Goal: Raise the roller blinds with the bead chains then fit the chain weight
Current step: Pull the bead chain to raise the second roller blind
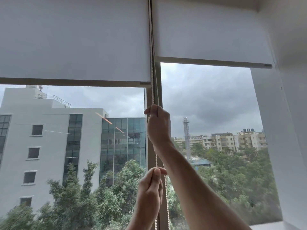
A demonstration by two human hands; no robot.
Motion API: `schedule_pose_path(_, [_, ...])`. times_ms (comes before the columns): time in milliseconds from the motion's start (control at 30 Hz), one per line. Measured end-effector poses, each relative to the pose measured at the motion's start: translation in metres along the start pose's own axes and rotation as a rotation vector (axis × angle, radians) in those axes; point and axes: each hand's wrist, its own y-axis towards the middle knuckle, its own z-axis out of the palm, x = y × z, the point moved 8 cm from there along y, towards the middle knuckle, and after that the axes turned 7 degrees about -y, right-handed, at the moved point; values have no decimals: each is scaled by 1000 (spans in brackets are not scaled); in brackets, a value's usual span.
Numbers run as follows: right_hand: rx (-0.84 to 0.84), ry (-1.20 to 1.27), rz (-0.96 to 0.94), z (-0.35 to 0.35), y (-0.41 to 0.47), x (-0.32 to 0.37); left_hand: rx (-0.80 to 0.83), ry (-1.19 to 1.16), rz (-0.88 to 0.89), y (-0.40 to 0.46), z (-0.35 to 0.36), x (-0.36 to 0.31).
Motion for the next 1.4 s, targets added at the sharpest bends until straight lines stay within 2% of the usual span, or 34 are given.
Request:
schedule_pose_path(100, [18, 11, -37, -3, -19, -12, 42, 58, -120, 0, -13, 19])
schedule_pose_path(233, [14, 21, -71, -11, -28, -12, -94, 178, -153, 30, -38, 7])
schedule_pose_path(500, [-35, -4, -135, -20, -45, -5, -36, 174, 45, 109, 7, -115])
schedule_pose_path(633, [12, 19, -135, -17, -57, -19, -2, 101, -35, 130, 42, -148])
schedule_pose_path(700, [30, 47, -138, -17, -59, -20, -32, 34, -73, 133, 55, -154])
schedule_pose_path(800, [56, 55, -161, -19, -59, -18, -157, 47, 35, 133, 60, -160])
schedule_pose_path(867, [153, 98, -88, -18, -60, -30, -210, 114, 140, 126, 59, -160])
schedule_pose_path(1000, [422, 334, 195, -15, -60, -55, -203, 231, 241, 109, 48, -144])
schedule_pose_path(1100, [392, 377, 309, -18, -34, -56, -182, 205, 227, 100, 40, -129])
schedule_pose_path(1200, [325, 368, 284, -17, 3, -33, -180, 192, 256, 97, 30, -125])
schedule_pose_path(1400, [424, 403, 297, 11, 57, 28, -193, 259, 277, 85, 15, -114])
